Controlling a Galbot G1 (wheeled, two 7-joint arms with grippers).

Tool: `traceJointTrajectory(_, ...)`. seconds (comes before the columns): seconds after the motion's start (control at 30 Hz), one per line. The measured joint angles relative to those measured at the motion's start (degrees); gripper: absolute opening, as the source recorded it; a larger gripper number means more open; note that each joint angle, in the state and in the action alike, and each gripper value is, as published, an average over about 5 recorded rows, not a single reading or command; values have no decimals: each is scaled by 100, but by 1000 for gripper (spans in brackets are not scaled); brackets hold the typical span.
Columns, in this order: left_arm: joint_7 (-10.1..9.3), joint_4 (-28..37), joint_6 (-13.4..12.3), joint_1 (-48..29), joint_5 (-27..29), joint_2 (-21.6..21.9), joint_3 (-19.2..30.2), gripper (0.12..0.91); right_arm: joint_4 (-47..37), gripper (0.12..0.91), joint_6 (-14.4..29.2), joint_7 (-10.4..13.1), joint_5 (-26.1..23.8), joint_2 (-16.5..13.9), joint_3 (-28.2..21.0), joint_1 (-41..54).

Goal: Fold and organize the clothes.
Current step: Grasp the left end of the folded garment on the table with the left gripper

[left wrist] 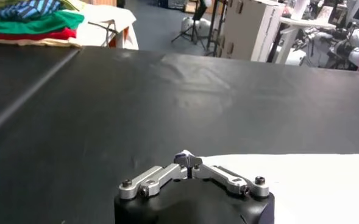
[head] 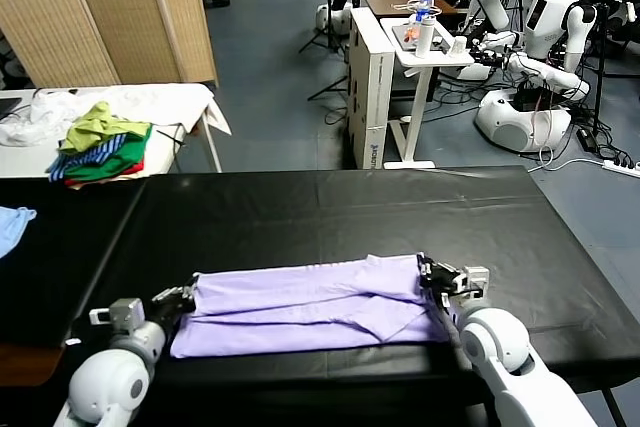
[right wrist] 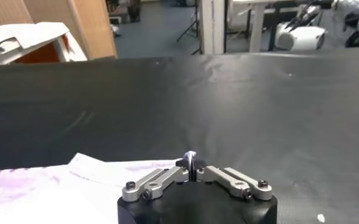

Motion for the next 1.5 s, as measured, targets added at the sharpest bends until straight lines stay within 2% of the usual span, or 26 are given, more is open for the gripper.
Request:
traceJointTrajectory(0.1,0,123,-47,-160,18,0,35,146,12,206,-16,-176,21,-46,45,-22)
traceJointTrajectory(0.17,14,163,-99,-207,73,1,34,148,85,299,-39,-242,31,-96,97,-76)
traceJointTrajectory(0.23,28,155,-144,-201,141,0,17,165,212,431,-65,-270,56,-151,156,-152)
traceJointTrajectory(0.3,34,105,-172,-156,192,-12,-18,233,380,544,-89,-282,85,-213,226,-251)
traceJointTrajectory(0.43,40,-82,-225,15,295,-90,-130,470,766,793,-105,-285,126,-355,389,-500)
traceJointTrajectory(0.53,74,-227,-275,184,387,-198,-235,660,1020,887,-105,-283,154,-444,510,-676)
traceJointTrajectory(0.6,113,-308,-305,304,431,-302,-317,784,1158,901,-104,-283,164,-482,589,-785)
traceJointTrajectory(0.67,161,-361,-351,419,492,-438,-403,864,1275,906,-100,-285,168,-502,668,-894)
traceJointTrajectory(0.77,228,-403,-440,573,598,-690,-519,901,1402,907,-90,-289,168,-509,765,-1037)
traceJointTrajectory(1.0,311,-428,-550,798,628,-1248,-696,907,1543,907,-78,-291,163,-510,847,-1179)
traceJointTrajectory(1.23,367,-416,-625,908,631,-1603,-735,903,1582,907,-71,-287,153,-510,864,-1223)
traceJointTrajectory(1.5,500,-387,-721,972,763,-1819,-705,802,1574,907,-61,-291,135,-486,839,-1203)
